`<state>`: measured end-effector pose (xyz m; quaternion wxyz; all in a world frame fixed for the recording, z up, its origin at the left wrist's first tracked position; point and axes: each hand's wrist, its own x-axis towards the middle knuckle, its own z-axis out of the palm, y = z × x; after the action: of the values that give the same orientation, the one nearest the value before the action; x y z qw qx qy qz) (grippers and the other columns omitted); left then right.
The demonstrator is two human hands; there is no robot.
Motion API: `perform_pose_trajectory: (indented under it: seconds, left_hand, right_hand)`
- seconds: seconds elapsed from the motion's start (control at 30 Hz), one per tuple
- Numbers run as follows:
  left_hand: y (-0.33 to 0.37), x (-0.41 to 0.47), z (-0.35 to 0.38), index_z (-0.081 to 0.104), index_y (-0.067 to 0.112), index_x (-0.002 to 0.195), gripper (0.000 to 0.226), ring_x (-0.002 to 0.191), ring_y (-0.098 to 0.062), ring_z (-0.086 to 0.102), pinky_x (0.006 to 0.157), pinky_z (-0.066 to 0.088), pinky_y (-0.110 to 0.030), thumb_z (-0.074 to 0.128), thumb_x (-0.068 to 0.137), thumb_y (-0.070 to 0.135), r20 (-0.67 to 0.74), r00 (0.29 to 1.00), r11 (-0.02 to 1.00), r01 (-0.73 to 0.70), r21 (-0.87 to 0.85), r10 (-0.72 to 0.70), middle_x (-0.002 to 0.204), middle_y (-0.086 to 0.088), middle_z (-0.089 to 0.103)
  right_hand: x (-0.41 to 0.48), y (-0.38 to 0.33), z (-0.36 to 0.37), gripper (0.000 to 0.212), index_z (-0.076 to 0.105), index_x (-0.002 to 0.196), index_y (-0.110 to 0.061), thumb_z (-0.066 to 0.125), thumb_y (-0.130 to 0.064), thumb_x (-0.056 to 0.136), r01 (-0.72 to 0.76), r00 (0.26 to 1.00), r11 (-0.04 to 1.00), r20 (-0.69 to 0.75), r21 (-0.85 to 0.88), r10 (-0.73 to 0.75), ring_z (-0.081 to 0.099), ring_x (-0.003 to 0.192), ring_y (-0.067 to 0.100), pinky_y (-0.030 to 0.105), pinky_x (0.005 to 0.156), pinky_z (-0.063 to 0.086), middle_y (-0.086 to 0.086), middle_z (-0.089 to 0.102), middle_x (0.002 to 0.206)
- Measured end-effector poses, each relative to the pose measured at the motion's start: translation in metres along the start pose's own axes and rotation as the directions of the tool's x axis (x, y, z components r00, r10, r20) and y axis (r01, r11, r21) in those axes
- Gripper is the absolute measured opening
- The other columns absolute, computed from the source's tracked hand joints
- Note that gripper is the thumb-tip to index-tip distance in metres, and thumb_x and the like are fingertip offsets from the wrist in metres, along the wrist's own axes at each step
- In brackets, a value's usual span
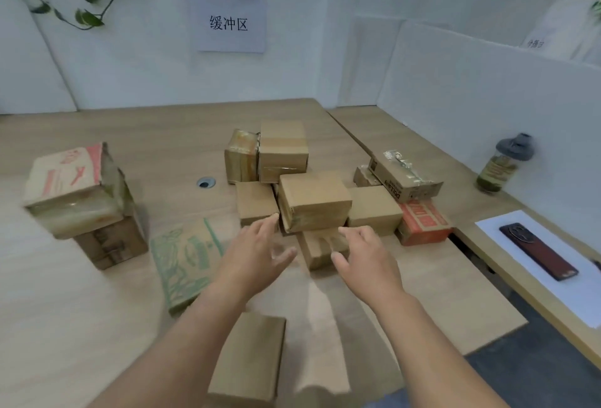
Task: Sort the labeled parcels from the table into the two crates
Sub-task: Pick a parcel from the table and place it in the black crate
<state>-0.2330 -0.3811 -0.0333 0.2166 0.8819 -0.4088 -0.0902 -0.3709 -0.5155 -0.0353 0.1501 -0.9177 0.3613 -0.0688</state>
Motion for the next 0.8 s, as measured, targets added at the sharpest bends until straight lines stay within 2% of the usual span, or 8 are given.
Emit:
perform_pose_trajectory:
  seconds: [0.13, 0.23, 0.37, 0.47, 0.57, 0.7, 0.8]
  left_hand:
    - [0.011, 0.036, 0.006, 0.017, 0.023, 0.151, 0.071, 0.141, -0.017, 0.026, 0.112, 0.026, -0.032, 0.047, 0.094, 0.052, 0.003, 0.996, 0.996, 0.090, -0.024, -0.090, 0.153, 0.000, 0.031]
    - [0.019, 0.064, 0.015, 0.016, 0.023, 0.152, 0.071, 0.142, -0.016, 0.025, 0.111, 0.027, -0.033, 0.045, 0.095, 0.052, 0.003, 0.985, 0.984, 0.173, -0.040, -0.173, 0.155, 0.002, 0.029]
    - [0.030, 0.102, 0.029, 0.013, 0.021, 0.153, 0.069, 0.141, -0.018, 0.027, 0.109, 0.031, -0.036, 0.041, 0.097, 0.050, -0.016, 0.967, 0.967, 0.253, -0.044, -0.253, 0.155, 0.002, 0.028]
    - [0.035, 0.122, 0.040, 0.011, 0.019, 0.153, 0.068, 0.142, -0.020, 0.027, 0.112, 0.027, -0.037, 0.038, 0.098, 0.048, -0.015, 0.938, 0.935, 0.345, -0.081, -0.348, 0.156, -0.001, 0.026]
    - [0.040, 0.132, 0.049, 0.011, 0.018, 0.153, 0.067, 0.135, -0.025, 0.038, 0.107, 0.034, -0.039, 0.037, 0.099, 0.048, 0.024, 0.889, 0.874, 0.453, -0.177, -0.456, 0.151, -0.007, 0.036]
    - [0.042, 0.133, 0.053, 0.015, 0.013, 0.153, 0.070, 0.135, -0.026, 0.040, 0.106, 0.035, -0.034, 0.045, 0.097, 0.042, 0.050, 0.833, 0.789, 0.540, -0.293, -0.551, 0.149, -0.009, 0.041]
    - [0.042, 0.126, 0.048, 0.021, 0.013, 0.151, 0.074, 0.133, -0.024, 0.041, 0.105, 0.036, -0.032, 0.059, 0.091, 0.032, 0.051, 0.831, 0.756, 0.527, -0.388, -0.553, 0.146, -0.004, 0.043]
  right_hand:
    - [0.052, 0.019, -0.002, 0.051, 0.036, 0.146, -0.024, 0.047, -0.035, 0.098, 0.024, 0.999, 0.998, 0.037, 0.057, -0.026, 0.042, 0.128, 0.018, 0.032, 0.099, 0.041, -0.002, 0.041, 0.141]
    - [0.094, 0.033, -0.005, 0.053, 0.035, 0.146, -0.020, 0.047, -0.037, 0.097, 0.069, 0.998, 0.995, 0.001, 0.077, -0.069, 0.044, 0.123, 0.021, 0.034, 0.095, 0.042, 0.004, 0.045, 0.135]
    - [0.146, 0.050, -0.009, 0.059, 0.031, 0.147, -0.014, 0.041, -0.047, 0.098, 0.071, 0.997, 0.997, 0.016, 0.008, -0.071, 0.036, 0.130, 0.026, 0.036, 0.105, 0.034, 0.010, 0.040, 0.142]
    - [0.174, 0.058, -0.006, 0.059, 0.038, 0.143, -0.011, 0.032, -0.052, 0.100, 0.095, 0.990, 0.994, 0.108, -0.046, -0.090, 0.038, 0.129, 0.029, 0.039, 0.105, 0.034, 0.012, 0.045, 0.141]
    - [0.191, 0.064, 0.004, 0.057, 0.051, 0.129, -0.010, 0.028, -0.054, 0.100, 0.120, 0.973, 0.993, 0.200, -0.003, -0.117, 0.043, 0.123, 0.030, 0.040, 0.099, 0.037, 0.011, 0.055, 0.131]
    - [0.199, 0.067, 0.010, 0.048, 0.058, 0.115, -0.010, 0.037, -0.050, 0.099, 0.086, 0.952, 0.987, 0.280, 0.133, -0.121, 0.047, 0.116, 0.029, 0.039, 0.091, 0.040, 0.009, 0.060, 0.119]
    - [0.200, 0.072, 0.006, 0.037, 0.056, 0.108, -0.016, 0.052, -0.049, 0.091, 0.042, 0.944, 0.964, 0.305, 0.261, -0.124, 0.053, 0.107, 0.024, 0.037, 0.085, 0.047, 0.002, 0.061, 0.109]
